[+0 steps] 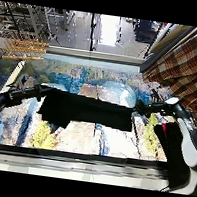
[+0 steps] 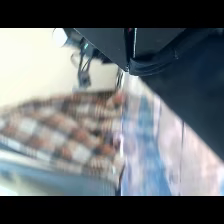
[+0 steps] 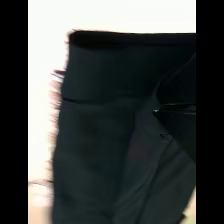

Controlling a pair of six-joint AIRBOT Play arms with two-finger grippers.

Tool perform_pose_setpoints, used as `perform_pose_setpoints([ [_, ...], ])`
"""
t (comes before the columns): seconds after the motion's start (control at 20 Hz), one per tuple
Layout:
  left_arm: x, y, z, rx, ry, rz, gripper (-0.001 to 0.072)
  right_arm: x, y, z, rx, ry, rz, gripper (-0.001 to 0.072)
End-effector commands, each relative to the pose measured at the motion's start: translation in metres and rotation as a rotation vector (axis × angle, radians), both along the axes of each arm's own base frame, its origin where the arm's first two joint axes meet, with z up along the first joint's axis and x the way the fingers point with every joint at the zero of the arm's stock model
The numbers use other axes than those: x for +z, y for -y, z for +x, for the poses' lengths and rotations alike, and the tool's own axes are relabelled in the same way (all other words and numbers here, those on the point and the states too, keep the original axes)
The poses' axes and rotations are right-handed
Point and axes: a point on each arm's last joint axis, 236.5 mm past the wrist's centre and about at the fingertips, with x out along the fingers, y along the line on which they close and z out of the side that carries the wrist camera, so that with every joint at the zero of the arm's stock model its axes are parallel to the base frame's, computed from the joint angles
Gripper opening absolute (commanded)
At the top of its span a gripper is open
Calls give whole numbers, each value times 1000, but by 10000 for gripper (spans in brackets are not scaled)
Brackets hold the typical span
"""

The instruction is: Fold the clothes and pants, and hang the long-sleeved shirts on hangers.

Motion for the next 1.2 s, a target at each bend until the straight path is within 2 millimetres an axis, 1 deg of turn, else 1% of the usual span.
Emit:
perform_pose_setpoints([
  [0.0,-31,0,50,101,-50,-22,9,-28,-6,38,-40,24,-11,19],
  [0.05,-35,1,53,107,-54,-18,65,-28,-7,41,-16,55,-30,63],
  [0.1,-35,2,52,103,-53,-20,269,-26,-8,39,22,77,-46,232],
  [0.15,-29,2,49,84,-43,-36,418,-23,-4,32,67,80,-67,398],
  [0.2,-22,-2,45,68,-30,-54,420,-19,3,20,102,61,-89,457],
  [0.3,1,-13,33,18,34,-82,416,-15,26,-11,166,-20,-128,470],
  [0.4,32,-19,11,-66,125,-73,406,-14,40,-40,191,-106,-92,527],
  [0.45,41,-20,2,-99,150,-29,406,-18,40,-51,196,-141,-61,528],
  [0.5,46,-21,-7,-130,176,54,405,-25,37,-57,208,-149,-48,529],
  [0.55,48,-20,-15,-164,185,134,405,-33,28,-59,217,-137,-31,576],
  [0.6,48,-20,-23,-196,200,235,403,-40,18,-57,215,-121,-6,605],
  [0.65,46,-19,-29,-231,227,341,394,-48,8,-52,208,-106,14,605],
  [0.7,42,-17,-33,-264,248,449,300,-53,-3,-45,203,-92,33,604],
  [0.75,39,-14,-36,-298,272,537,207,-55,-20,-36,209,-58,66,566],
  [0.8,34,-6,-39,-338,288,603,197,-51,-36,-25,228,9,92,462],
  [0.85,27,4,-43,-381,287,646,66,-48,-45,-11,218,63,75,195],
  [0.9,17,14,-48,-431,282,685,9,-44,-46,-4,226,90,38,20],
  [0.95,5,23,-56,-490,267,728,8,-43,-36,-6,230,61,-29,18],
  [1.0,-9,32,-64,-547,231,770,7,-45,-17,-17,246,9,-131,17],
  [1.05,-21,39,-72,-591,186,809,8,-45,13,-35,286,-48,-276,17],
  [1.1,-34,46,-80,-636,150,852,7,-37,42,-55,341,-100,-405,17],
  [1.15,-43,56,-87,-670,116,870,7,-22,70,-72,384,-140,-514,17],
])
